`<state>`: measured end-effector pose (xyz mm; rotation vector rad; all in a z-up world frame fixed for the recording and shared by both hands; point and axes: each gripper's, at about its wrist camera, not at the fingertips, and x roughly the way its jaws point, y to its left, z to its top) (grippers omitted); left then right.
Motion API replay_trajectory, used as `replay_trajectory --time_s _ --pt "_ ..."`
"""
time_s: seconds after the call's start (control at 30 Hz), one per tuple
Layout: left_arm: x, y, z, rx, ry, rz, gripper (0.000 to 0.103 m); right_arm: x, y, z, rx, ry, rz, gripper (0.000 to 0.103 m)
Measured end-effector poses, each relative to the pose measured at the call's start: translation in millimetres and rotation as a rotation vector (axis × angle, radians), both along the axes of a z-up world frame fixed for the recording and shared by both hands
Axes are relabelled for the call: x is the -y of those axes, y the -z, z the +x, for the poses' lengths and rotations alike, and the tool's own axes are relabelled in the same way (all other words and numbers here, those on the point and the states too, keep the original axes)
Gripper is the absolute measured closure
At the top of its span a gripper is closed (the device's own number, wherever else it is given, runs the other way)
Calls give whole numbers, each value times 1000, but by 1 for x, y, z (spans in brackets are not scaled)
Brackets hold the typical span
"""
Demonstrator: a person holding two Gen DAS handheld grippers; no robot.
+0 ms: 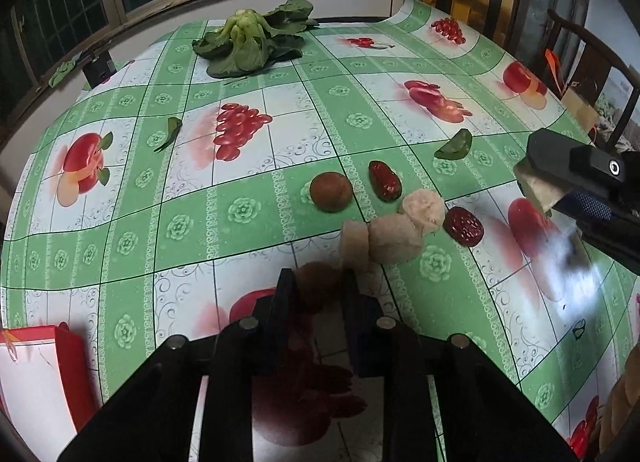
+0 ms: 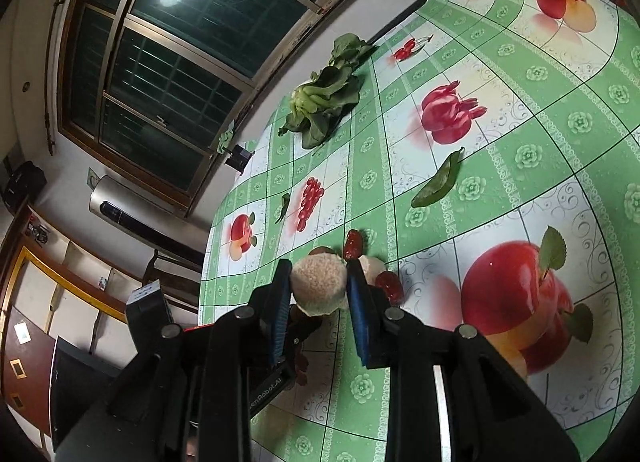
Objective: Organize fruits
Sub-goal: 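Grasp a pale round cake with the right gripper while the left gripper grasps a brown round fruit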
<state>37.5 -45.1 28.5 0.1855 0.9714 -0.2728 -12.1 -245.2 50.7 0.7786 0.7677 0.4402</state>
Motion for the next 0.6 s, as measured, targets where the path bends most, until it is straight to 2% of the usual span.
replay_trajectory --time_s 0.23,0.6 --pt "-7 -14 -22 46 -29 -19 82 2 1 0 -1 23 -29 74" --pt "-24 -62 -98 185 -72 -19 82 7 4 0 2 54 -55 74"
